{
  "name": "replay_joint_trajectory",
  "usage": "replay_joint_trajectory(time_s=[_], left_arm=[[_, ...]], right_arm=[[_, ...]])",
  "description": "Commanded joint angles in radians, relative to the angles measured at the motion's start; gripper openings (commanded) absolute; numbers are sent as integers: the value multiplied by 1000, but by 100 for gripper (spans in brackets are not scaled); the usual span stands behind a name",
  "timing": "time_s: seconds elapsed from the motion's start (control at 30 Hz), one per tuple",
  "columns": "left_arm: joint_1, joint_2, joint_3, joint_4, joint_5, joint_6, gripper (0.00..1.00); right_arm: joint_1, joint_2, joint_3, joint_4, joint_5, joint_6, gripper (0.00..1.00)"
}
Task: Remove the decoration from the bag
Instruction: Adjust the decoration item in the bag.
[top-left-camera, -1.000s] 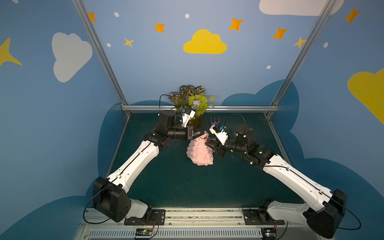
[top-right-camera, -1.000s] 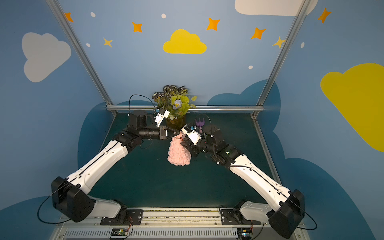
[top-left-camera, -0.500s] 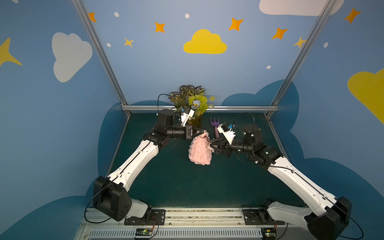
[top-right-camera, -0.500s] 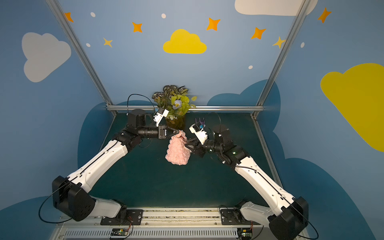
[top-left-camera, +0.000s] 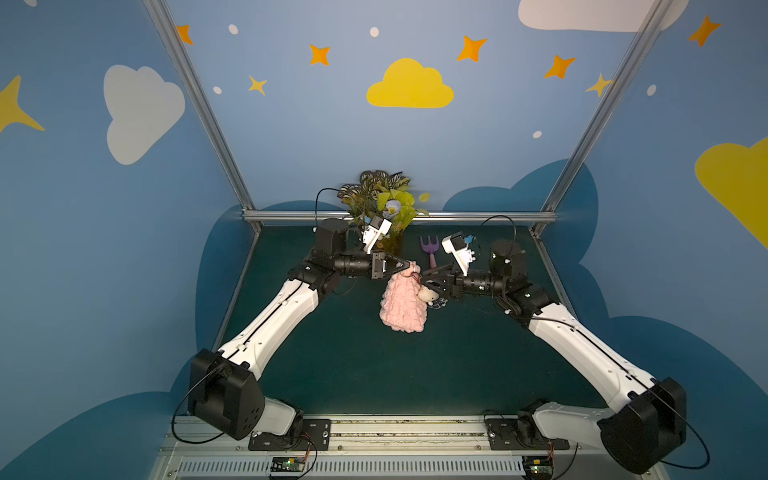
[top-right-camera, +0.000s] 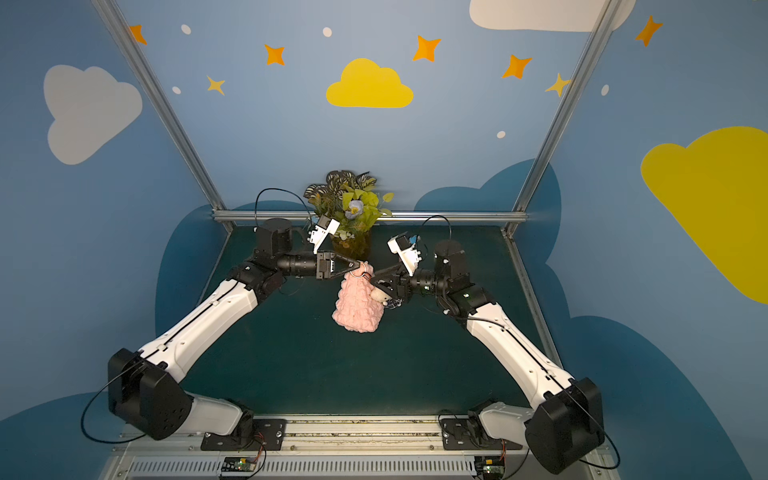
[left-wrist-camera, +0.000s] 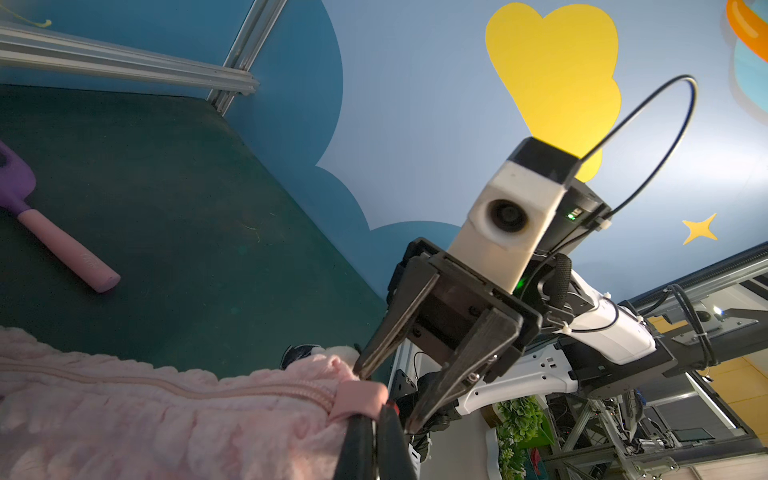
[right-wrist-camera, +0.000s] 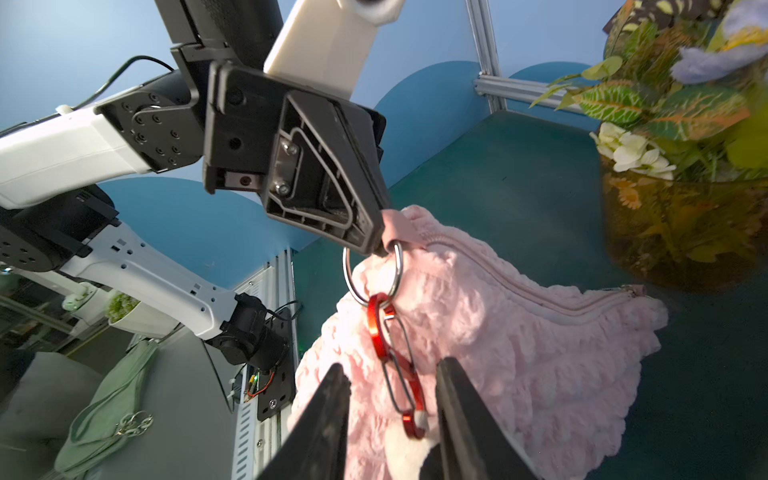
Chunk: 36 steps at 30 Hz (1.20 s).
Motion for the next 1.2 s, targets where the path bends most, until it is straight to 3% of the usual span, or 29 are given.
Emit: replay_joint_trajectory(time_s=[0.0,0.2,0.3,0.37,0.43,0.5,0.7,0.97,1.17], left_arm=[[6,3,16,109,30,9,3],[8,25,0,141,10,13,2],[10,34,-26,194,18,4,2],[8,38,-55,244,23,8,2],[9,41,-79,285,28,9,2],[10,42,-102,332,30,5,2],[17,60,-130,472,96,-53,2],[23,94,-105,522,167,-128,3],[24,91,-94,532,200,-153,3]], right_arm=[[16,15,35,30,-113,42,38],[142,-50,31,-24,-53,7,37],[230,-42,18,48,2,41,37],[256,-13,38,16,8,-17,37],[229,-11,98,-164,63,-77,37],[203,-22,119,-227,86,-114,37],[122,-96,72,-159,113,-78,39],[2,-120,32,-107,76,-51,59],[-53,-95,18,-78,25,-37,59]])
